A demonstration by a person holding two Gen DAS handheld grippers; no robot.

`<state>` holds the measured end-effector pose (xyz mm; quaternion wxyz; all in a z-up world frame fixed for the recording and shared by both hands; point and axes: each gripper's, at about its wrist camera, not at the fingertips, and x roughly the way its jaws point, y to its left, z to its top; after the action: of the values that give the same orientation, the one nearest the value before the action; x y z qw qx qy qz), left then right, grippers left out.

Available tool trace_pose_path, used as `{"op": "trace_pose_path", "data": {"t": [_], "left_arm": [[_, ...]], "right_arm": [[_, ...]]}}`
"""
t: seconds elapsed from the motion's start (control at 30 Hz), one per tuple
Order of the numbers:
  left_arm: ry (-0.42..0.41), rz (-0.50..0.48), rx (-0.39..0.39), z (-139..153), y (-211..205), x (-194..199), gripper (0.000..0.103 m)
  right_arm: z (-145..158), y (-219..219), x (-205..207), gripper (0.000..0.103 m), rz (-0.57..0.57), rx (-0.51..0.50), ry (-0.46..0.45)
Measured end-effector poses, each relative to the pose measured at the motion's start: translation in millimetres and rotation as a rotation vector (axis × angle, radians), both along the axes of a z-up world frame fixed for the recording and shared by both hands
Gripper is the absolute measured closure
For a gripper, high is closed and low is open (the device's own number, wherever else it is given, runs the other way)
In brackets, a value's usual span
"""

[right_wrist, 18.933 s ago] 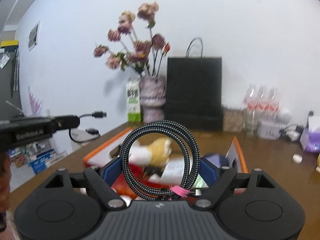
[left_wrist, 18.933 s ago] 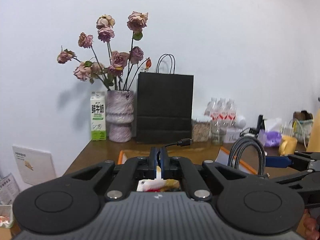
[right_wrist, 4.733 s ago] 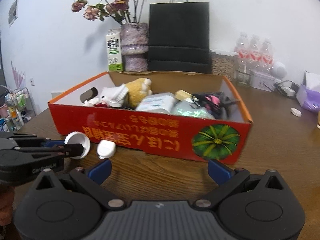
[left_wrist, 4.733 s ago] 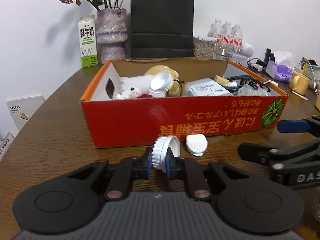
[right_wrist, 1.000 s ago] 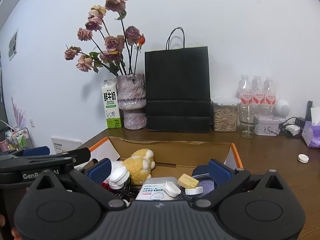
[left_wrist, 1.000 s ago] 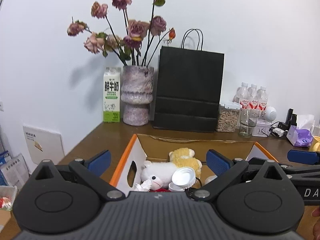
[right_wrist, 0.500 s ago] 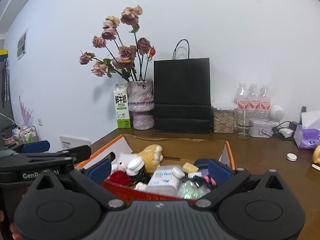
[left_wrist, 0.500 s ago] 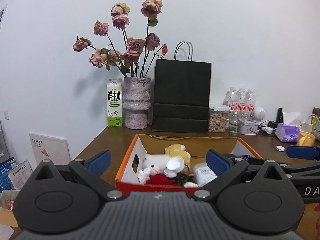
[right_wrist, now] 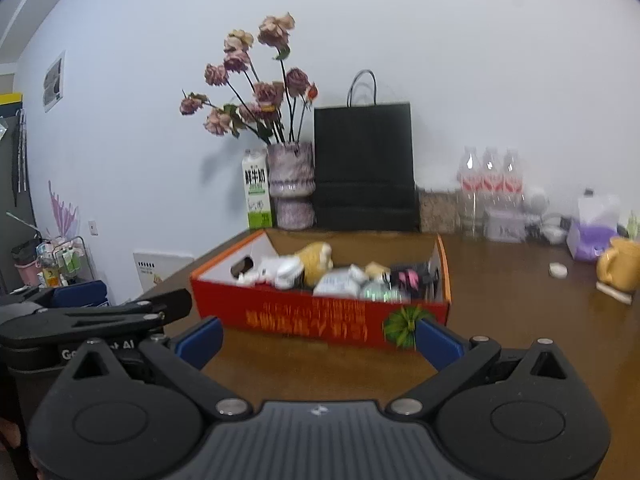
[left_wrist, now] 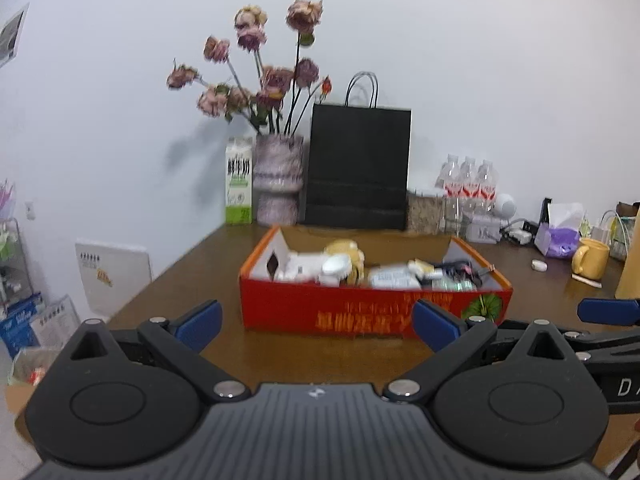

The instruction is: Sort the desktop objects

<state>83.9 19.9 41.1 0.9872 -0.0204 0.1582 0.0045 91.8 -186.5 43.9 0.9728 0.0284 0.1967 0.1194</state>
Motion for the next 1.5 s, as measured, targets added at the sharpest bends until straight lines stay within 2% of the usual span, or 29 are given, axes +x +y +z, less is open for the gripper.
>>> {"op": "trace_pose_path", "data": {"t": [0.13, 0.27, 1.5], "left_arm": [[0.052, -0.006, -0.015, -12.1, -0.2, -11.9, 0.000], [0.072, 0.000, 0.001, -20.5, 0.1, -17.6, 0.000], [0.079, 0.010, 0.019, -24.1, 1.3, -21.5, 0.000]], "right_arm": [[-14.0, -3.6, -14.6, 0.000, -0.021, 0.014, 0.030], [-22.3, -1.2, -24.0, 0.000, -0.042, -0.003, 0.032], [-24.9, -0.2, -26.2, 0.000, -0.053, -0.019, 0.035]]}}
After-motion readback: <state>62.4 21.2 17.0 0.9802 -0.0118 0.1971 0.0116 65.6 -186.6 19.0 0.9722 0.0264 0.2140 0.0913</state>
